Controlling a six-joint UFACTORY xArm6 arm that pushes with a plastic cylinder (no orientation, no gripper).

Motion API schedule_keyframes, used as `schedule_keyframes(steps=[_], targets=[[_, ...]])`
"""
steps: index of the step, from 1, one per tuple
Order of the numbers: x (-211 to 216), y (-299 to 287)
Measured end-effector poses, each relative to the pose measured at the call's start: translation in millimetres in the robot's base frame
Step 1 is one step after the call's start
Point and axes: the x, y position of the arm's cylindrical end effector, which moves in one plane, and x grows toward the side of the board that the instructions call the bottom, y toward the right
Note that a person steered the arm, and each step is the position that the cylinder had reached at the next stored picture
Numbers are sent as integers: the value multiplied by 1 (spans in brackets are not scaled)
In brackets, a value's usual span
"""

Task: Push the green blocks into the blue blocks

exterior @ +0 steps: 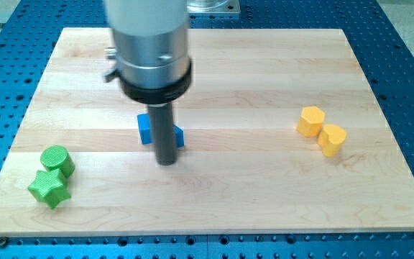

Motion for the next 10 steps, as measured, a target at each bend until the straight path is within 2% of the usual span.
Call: schedule_keyframes(steps=[1, 2, 3, 4, 5, 6, 7, 8, 9, 10], targets=[[-7, 12], [84, -42], [100, -91], [84, -159], [47, -159], [7, -97], [4, -75], [35, -133], [1, -192], [-28, -138]])
